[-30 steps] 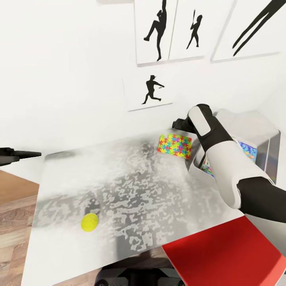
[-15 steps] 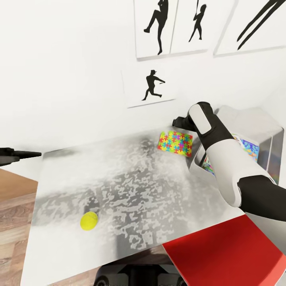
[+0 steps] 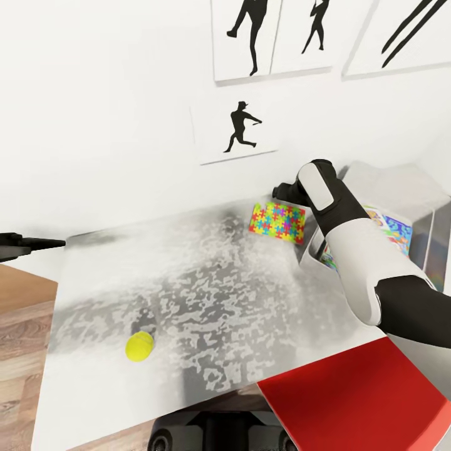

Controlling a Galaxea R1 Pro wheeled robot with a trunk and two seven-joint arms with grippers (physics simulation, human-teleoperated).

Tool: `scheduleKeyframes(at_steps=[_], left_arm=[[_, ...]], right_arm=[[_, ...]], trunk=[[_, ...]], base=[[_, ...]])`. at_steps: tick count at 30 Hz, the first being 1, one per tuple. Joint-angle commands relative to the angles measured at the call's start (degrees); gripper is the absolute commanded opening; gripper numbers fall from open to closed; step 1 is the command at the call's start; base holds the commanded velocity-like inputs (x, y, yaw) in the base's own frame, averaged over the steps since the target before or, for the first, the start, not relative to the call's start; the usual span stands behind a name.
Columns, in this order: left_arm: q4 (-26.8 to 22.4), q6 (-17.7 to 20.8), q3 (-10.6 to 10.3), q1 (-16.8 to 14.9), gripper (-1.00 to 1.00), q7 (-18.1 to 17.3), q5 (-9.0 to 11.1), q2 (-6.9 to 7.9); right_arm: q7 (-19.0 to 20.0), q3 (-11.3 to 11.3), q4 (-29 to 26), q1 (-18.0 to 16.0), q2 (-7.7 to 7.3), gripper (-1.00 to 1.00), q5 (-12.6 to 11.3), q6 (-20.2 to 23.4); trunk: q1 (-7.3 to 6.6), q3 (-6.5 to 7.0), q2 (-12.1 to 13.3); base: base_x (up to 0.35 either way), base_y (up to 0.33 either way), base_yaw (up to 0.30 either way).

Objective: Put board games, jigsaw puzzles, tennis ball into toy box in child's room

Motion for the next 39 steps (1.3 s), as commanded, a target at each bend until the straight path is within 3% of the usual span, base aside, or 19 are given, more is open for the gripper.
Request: scheduleKeyframes(at_steps=[1, 12, 39], left_arm=[[0.0, 0.6, 0.0, 0.0, 1.00, -0.2, 0.0, 0.06], [0.0, 0.6, -0.1, 0.0, 1.00, -0.2, 0.0, 0.01], [0.0, 0.6, 0.0, 0.0, 1.00, -0.2, -0.1, 0.08]], right_arm=[[-0.6, 0.2, 0.0, -0.1, -0.03, 1.00, -0.5, 0.1], [-0.6, 0.0, 0.0, -0.4, -0.03, 1.00, 3.4, 0.1], [-0.6, -0.1, 0.0, -0.9, 0.06, 1.00, 3.9, 0.1]], trunk=[[0.03, -0.18, -0.1], [0.03, -1.20, -0.1], [0.03, -3.72, -0.1]], base=[[0.000, 0.000, 0.000], [0.000, 0.000, 0.000], [0.000, 0.000, 0.000]])
